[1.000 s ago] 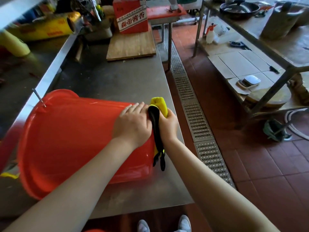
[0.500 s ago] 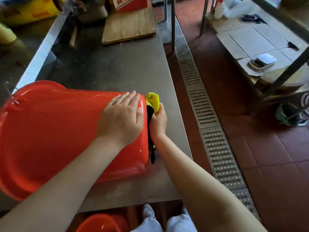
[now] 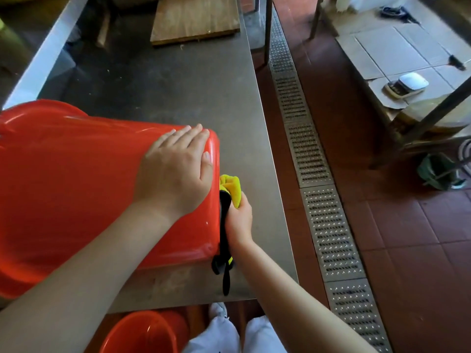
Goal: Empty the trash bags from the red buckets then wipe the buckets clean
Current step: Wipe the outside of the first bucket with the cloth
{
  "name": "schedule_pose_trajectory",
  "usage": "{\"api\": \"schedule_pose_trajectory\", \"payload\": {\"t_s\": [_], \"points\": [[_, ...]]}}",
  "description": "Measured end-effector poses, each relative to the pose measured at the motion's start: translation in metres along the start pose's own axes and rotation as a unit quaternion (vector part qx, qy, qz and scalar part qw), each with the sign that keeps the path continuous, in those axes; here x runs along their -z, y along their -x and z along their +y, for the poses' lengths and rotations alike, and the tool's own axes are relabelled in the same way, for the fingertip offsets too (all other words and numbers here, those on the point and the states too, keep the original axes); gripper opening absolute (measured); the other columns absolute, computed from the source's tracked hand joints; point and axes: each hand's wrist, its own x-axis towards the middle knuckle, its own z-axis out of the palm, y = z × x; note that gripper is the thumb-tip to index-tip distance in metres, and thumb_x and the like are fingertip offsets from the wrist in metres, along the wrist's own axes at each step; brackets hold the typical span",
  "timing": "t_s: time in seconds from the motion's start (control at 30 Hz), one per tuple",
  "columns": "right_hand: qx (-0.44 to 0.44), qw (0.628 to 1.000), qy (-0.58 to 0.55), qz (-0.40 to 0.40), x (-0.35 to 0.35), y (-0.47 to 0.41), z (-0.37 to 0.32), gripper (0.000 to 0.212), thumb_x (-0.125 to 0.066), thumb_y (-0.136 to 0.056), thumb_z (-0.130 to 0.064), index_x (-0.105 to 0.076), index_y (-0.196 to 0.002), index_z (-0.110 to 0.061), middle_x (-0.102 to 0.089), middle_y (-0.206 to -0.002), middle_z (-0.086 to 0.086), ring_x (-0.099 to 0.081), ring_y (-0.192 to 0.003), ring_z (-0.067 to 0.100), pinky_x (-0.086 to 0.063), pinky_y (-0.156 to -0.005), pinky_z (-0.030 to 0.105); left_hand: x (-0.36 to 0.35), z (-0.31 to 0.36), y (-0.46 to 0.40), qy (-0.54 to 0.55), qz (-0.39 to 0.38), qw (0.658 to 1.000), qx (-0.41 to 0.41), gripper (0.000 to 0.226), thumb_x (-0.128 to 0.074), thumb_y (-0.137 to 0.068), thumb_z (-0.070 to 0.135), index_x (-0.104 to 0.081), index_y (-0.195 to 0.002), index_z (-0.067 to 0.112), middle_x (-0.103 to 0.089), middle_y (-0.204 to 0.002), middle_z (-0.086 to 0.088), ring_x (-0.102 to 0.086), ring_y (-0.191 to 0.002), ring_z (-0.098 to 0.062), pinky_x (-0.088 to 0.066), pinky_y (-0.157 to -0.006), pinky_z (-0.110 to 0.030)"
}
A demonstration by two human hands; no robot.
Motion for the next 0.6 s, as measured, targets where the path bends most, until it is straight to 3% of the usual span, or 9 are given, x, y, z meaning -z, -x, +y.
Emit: {"api": "schedule_pose_trajectory", "payload": {"t_s": [0.13, 0.3, 0.4, 0.6], "points": [[0.072, 0.992, -0.099, -0.028, 0.005, 0.021, -0.034, 0.009, -0.067, -0.090, -0.025, -0.071, -0.095, -0.019, -0.072, -0.094, 0.006, -0.064, -0.083, 0.016, -0.054, -0.086, 0.044, 0.002, 0.000, 0.002, 0.000, 0.000, 1.000, -0.005, 0.057, -0.030, -0.091, 0.029, -0.058, -0.135, 0.007, -0.056, -0.141, -0.011, -0.051, -0.132, -0.026, -0.035, -0.113, -0.041], [0.201, 0.975, -0.097, 0.013, -0.010, -0.001, -0.068, 0.011, -0.063, -0.093, -0.023, -0.065, -0.086, -0.031, -0.066, -0.083, -0.001, -0.060, -0.079, 0.013, -0.051, -0.078, 0.040, 0.002, -0.001, 0.001, 0.003, -0.001, 1.000, -0.008, 0.057, -0.031, -0.091, 0.030, -0.058, -0.135, 0.007, -0.056, -0.141, -0.011, -0.051, -0.133, -0.026, -0.035, -0.113, -0.041], [0.204, 0.974, -0.081, 0.052, -0.024, -0.024, -0.066, 0.017, -0.063, -0.093, -0.016, -0.059, -0.084, -0.030, -0.062, -0.081, -0.006, -0.057, -0.073, 0.007, -0.048, -0.072, 0.030, 0.002, -0.001, 0.001, 0.002, -0.001, 1.000, -0.008, 0.057, -0.030, -0.092, 0.030, -0.058, -0.136, 0.007, -0.056, -0.141, -0.011, -0.051, -0.133, -0.026, -0.035, -0.114, -0.041], [0.172, 0.983, -0.001, 0.058, -0.032, -0.057, -0.043, 0.018, -0.064, -0.091, -0.027, -0.058, -0.086, -0.043, -0.067, -0.095, -0.001, -0.064, -0.087, 0.016, -0.052, -0.084, 0.042, 0.002, 0.000, 0.002, 0.001, -0.003, 1.000, -0.005, 0.057, -0.028, -0.093, 0.030, -0.056, -0.137, 0.007, -0.055, -0.142, -0.011, -0.050, -0.134, -0.026, -0.034, -0.115, -0.042]]}}
